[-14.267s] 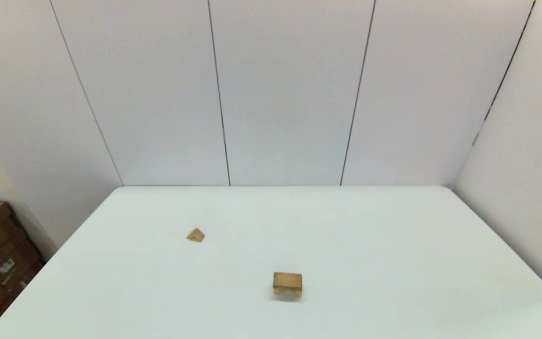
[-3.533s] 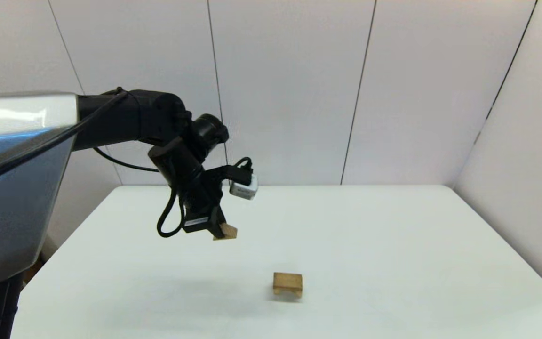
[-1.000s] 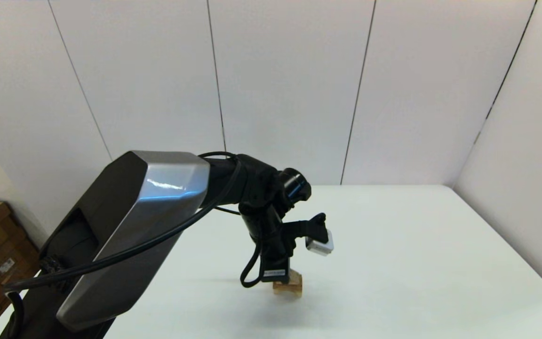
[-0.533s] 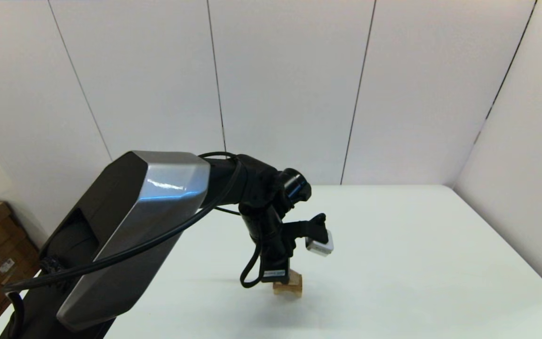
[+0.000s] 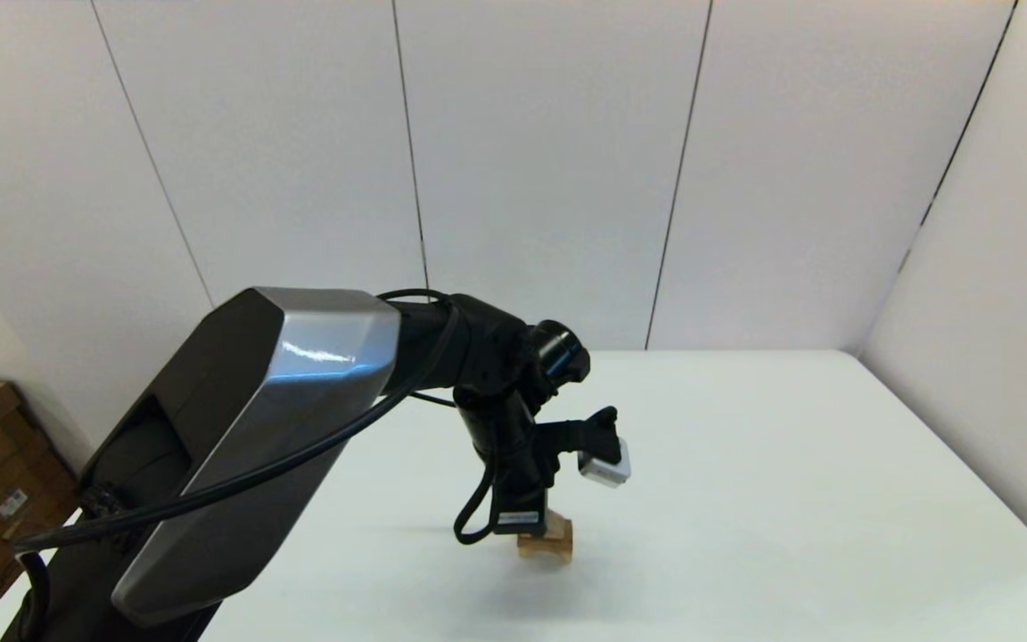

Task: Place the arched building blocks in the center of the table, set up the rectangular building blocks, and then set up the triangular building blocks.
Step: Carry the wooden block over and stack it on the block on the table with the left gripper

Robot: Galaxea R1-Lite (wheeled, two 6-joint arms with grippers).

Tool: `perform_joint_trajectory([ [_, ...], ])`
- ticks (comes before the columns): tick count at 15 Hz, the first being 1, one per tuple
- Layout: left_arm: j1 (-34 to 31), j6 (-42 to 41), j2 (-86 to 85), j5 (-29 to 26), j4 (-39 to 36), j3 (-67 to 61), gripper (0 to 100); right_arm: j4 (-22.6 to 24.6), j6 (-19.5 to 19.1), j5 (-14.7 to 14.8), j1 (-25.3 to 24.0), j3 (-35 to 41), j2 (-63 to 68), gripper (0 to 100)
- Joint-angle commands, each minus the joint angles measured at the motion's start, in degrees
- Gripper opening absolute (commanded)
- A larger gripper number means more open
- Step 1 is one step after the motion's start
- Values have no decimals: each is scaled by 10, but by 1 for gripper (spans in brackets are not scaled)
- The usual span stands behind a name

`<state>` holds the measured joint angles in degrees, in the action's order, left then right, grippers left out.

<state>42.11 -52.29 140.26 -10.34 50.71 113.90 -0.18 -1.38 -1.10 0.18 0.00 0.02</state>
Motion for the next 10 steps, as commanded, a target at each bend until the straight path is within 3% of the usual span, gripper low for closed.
perform_joint_trajectory([
  [1, 0, -4, 4, 0, 3, 0, 0, 0, 0, 0, 0, 1, 0, 100],
  [10, 0, -4, 3, -1, 1, 1, 0, 0, 0, 0, 0, 0, 0, 100],
])
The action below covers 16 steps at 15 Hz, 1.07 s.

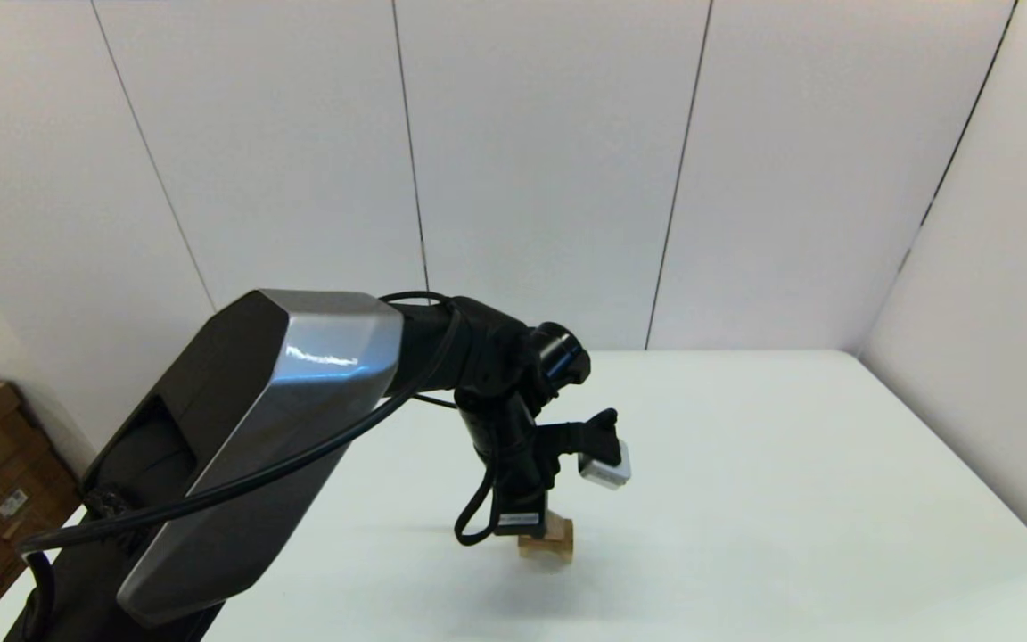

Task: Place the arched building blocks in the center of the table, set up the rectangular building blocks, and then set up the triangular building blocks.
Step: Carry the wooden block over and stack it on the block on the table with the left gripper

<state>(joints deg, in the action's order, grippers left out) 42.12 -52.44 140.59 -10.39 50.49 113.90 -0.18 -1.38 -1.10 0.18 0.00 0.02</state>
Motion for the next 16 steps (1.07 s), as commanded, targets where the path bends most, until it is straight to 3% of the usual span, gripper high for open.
perform_joint_trajectory([
  [1, 0, -4, -1, -1, 3, 1, 0, 0, 0, 0, 0, 0, 0, 100],
  [16, 1, -30, -5, 1, 1, 1, 0, 0, 0, 0, 0, 0, 0, 100],
])
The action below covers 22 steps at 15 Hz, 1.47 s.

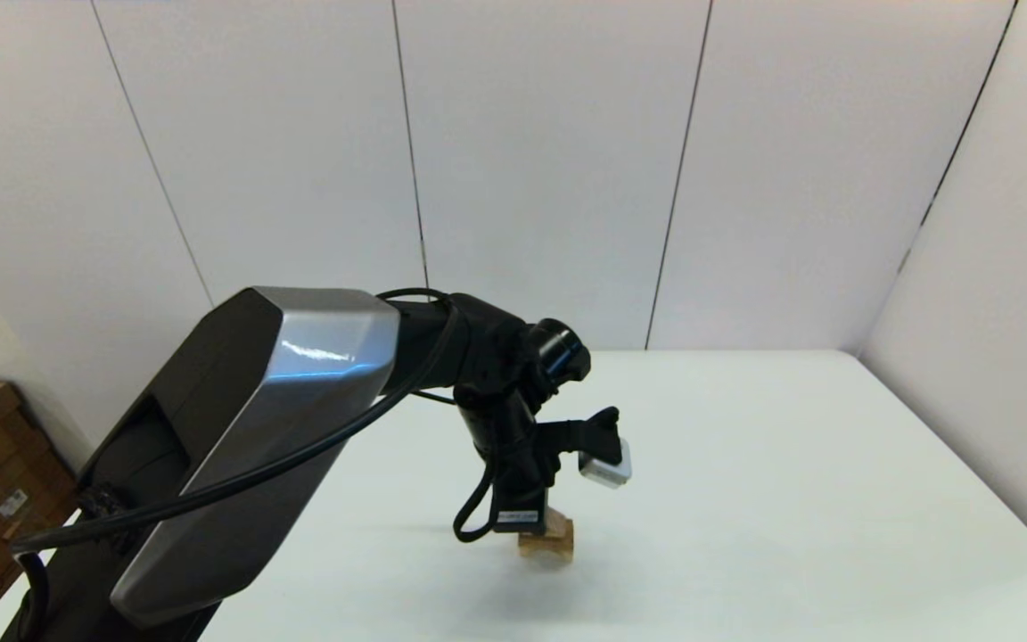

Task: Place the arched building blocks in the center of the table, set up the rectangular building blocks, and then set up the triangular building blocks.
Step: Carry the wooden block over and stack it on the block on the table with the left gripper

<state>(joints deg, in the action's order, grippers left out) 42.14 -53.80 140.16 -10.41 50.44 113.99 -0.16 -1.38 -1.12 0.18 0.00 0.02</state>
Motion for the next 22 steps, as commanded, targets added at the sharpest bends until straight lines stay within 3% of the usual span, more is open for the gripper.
perform_joint_trajectory([
  [1, 0, -22, 0, 0, 1, 0, 0, 0, 0, 0, 0, 0, 0, 100],
  [22, 14, -32, 3, 20, -9, 0, 0, 0, 0, 0, 0, 0, 0, 100],
])
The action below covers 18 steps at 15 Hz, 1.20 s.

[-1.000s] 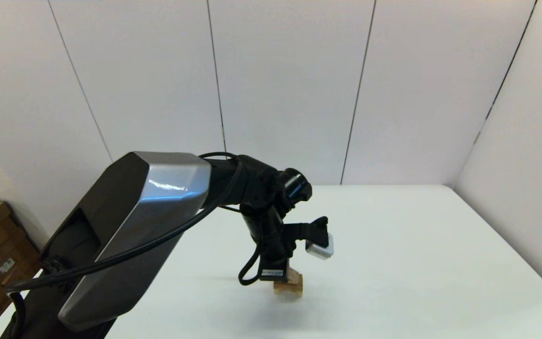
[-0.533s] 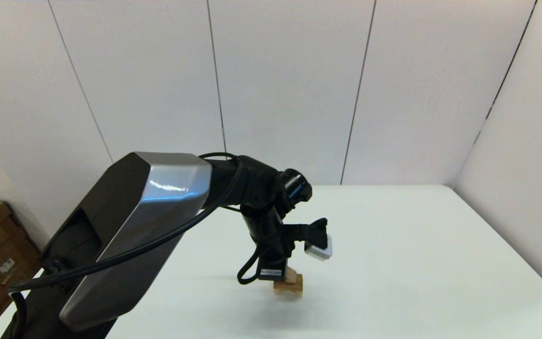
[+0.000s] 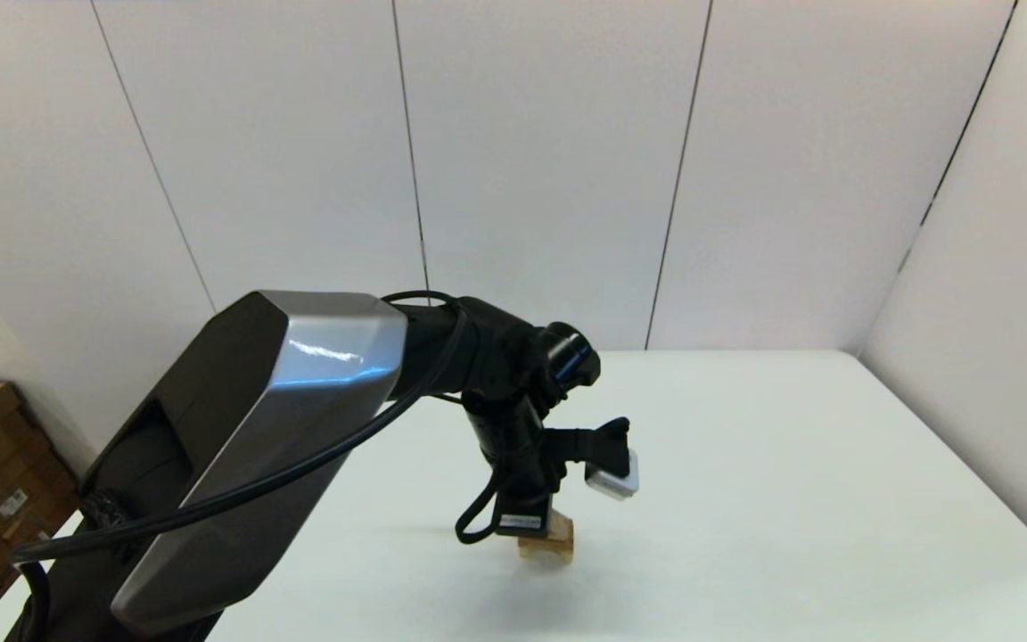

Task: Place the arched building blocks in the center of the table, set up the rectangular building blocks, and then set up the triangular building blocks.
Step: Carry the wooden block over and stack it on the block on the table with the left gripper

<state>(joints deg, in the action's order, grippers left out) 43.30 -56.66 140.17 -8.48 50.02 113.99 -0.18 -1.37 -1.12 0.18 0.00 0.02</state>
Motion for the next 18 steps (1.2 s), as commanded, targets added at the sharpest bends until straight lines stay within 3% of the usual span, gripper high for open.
perform_joint_trajectory([
  [1, 2, -3, 3, 0, -6, 0, 0, 0, 0, 0, 0, 0, 0, 100],
  [18, 2, -3, 2, 14, -3, 0, 0, 0, 0, 0, 0, 0, 0, 100],
])
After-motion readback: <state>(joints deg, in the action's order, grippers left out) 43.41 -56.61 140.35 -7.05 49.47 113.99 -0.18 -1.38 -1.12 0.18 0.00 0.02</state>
